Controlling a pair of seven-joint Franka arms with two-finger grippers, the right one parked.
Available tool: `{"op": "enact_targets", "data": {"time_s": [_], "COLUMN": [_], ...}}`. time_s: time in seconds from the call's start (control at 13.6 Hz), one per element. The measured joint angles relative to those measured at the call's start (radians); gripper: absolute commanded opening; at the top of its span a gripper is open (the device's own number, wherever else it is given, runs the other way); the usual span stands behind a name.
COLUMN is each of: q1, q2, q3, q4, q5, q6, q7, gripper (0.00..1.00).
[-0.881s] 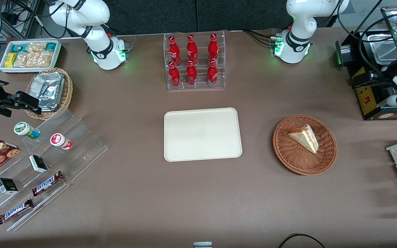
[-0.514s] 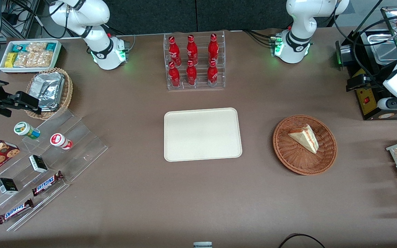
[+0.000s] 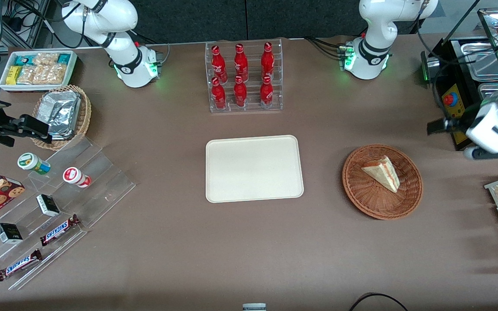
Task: Place sandwich from basket to tray
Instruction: 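Move the left gripper over the wicker basket toward the sandwich, then lower the left gripper and close it on the wrapped sandwich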
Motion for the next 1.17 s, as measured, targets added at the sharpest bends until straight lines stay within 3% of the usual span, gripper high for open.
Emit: {"op": "enact_targets", "data": {"time_s": [0.29, 0.59, 1.17], "q1": [-0.027, -0.034, -0.054], "q2": [0.027, 0.03, 0.09], "q3": [-0.002, -0.003, -0.013], "q4": [-0.218, -0.353, -0.518], "q5": [0.0, -0.001, -0.002], "q6": [0.355, 0.551, 0.804], "q7": [-0.36, -0.57, -0.726], "gripper": [1.0, 1.0, 1.0]}}
